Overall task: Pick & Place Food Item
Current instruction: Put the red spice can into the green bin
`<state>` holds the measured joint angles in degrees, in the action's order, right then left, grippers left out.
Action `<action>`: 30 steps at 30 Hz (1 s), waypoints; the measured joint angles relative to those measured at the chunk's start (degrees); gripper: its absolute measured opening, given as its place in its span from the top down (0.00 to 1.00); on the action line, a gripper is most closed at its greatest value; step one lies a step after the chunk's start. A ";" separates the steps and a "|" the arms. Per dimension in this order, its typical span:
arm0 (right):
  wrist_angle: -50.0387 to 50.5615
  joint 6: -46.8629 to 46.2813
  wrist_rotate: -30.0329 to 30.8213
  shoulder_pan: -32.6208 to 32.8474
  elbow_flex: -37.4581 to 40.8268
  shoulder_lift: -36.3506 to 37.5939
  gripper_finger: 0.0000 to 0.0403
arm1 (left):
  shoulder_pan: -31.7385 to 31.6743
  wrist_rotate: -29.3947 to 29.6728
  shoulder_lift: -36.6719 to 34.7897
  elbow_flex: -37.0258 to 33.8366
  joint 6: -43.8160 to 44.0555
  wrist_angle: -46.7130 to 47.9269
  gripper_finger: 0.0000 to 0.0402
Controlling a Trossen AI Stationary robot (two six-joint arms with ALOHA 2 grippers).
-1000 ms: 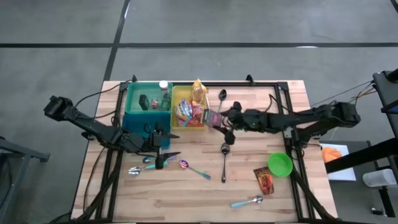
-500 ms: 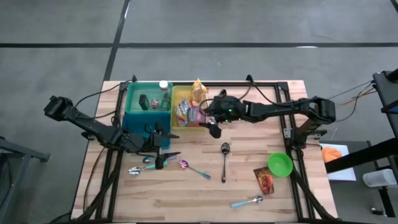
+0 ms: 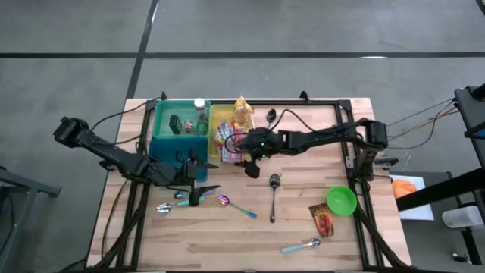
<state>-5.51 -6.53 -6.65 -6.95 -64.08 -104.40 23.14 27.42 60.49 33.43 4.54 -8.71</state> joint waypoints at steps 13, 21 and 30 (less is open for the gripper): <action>-2.42 -1.53 0.03 1.60 -4.63 -9.57 0.24 | 0.00 0.00 0.00 0.01 0.00 1.86 0.23; -2.17 -2.56 0.64 2.89 -5.33 -12.09 0.24 | 0.00 0.00 0.00 0.02 0.04 3.00 0.23; 0.34 1.01 2.94 5.19 -4.89 -10.39 0.24 | 0.00 0.00 0.00 0.02 0.02 3.01 0.23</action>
<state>-5.16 -5.51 -3.71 -1.76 -68.96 -114.79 23.14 27.42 60.49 33.45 4.56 -5.69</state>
